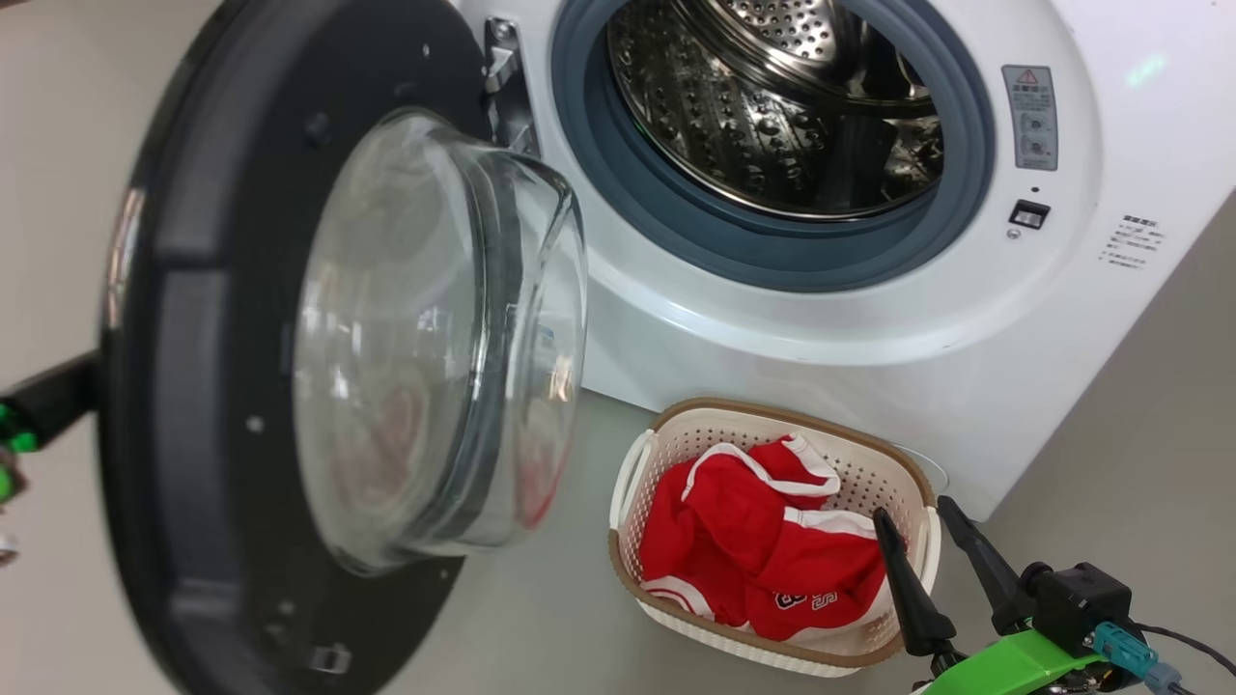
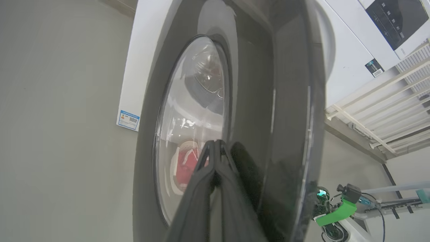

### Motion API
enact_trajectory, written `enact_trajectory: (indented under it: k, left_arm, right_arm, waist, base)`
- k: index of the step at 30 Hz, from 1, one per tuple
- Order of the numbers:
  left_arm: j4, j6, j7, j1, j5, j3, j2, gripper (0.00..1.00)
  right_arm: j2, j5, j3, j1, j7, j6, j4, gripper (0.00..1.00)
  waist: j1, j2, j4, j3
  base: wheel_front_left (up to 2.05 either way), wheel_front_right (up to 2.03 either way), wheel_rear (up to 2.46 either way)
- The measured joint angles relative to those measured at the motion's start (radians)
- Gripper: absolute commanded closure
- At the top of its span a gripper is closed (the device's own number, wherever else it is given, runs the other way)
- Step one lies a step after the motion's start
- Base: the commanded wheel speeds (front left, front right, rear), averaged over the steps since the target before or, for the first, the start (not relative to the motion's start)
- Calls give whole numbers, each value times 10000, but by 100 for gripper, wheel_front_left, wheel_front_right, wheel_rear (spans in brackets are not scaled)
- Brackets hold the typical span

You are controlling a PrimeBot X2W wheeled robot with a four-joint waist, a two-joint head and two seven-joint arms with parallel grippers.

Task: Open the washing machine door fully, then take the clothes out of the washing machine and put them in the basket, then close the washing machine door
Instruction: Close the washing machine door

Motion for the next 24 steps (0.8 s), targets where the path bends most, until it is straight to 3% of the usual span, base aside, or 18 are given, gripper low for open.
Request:
enact_trajectory:
  k: [13,24]
  left_arm:
    - [-2178,2,-644,-38,-316,-1758,-138,100]
    - [-1864,-4,-1728,81,-203,-2192,8,100]
  right_arm:
    - [0,-2,10,1,0,0,-13,0]
    - [8,0,36,167,0,0,-15,0]
  waist:
    - [0,0,-419,-15]
    - [0,0,-634,-199]
  base:
    - [0,0,0]
    - [0,0,0]
